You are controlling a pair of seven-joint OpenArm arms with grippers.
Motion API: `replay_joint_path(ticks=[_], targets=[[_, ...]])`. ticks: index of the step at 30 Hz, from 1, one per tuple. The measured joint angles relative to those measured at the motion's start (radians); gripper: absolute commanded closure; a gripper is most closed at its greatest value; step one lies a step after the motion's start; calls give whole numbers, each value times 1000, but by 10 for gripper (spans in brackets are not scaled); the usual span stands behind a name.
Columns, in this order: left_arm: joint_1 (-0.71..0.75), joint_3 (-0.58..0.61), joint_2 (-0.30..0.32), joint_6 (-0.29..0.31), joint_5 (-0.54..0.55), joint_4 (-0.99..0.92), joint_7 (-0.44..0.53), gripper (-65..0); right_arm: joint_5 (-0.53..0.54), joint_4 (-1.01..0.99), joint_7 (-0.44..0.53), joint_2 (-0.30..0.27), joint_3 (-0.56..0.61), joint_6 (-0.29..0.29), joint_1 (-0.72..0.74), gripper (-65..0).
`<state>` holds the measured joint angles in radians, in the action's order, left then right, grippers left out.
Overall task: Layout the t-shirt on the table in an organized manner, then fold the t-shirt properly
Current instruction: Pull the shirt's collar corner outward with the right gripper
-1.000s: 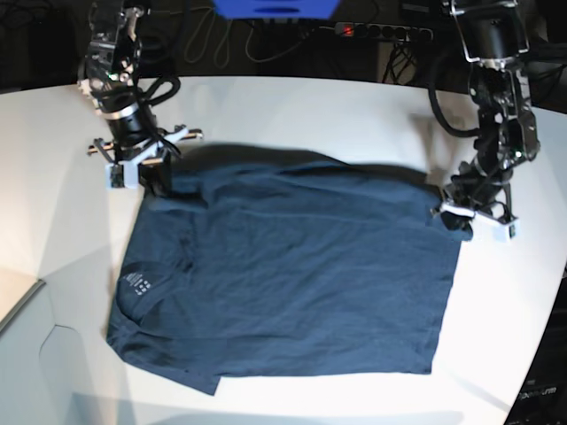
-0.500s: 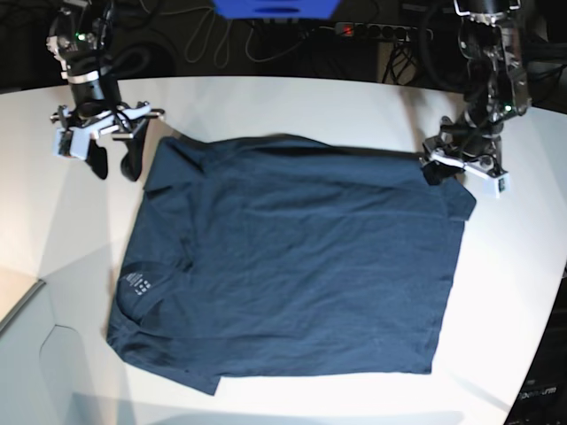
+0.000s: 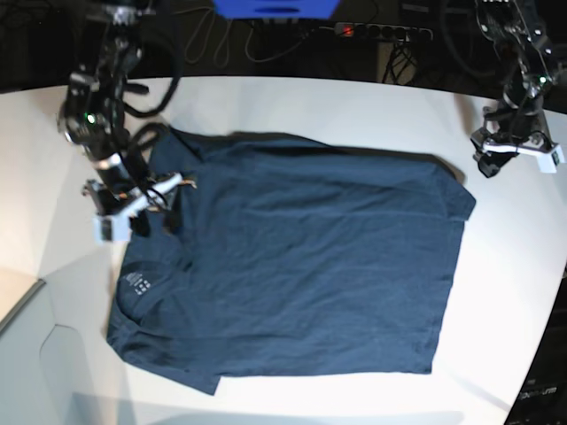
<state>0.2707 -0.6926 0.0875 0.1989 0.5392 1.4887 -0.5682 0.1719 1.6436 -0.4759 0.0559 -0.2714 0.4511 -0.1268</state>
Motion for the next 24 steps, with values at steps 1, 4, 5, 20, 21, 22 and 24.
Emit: replay_joint_path(ticks=[1,4,5,20,21,22,24], targets=[[1,2,-4,2,4,-3,-2,-357,2,-47,-19,-11,3,0,35,-337],[6,2,-3,3,3,-6,-6,-357,-43,-163,-25,-76,35,-3,102,-340],[6,0,-1,3,2,-6,-4,-357,-72,-190,-23,-97,49,-3,115,-350],[-27,0,-2,0,3,-7,-3,-357,-164,-276,-26,-193,187,0,82,-395],[-24,0,-2,0,3,-7,-3,-357,-162,-276,-26,-194,195,0,76,-395],[-21,0,-2,0,2,-8,-3,-357,-164,-276,-25,-194,196,0,71,-395],[-19,0,-2,0,0,-8,-4,-357,-165,-276,-26,-193,202,0,65,-394]])
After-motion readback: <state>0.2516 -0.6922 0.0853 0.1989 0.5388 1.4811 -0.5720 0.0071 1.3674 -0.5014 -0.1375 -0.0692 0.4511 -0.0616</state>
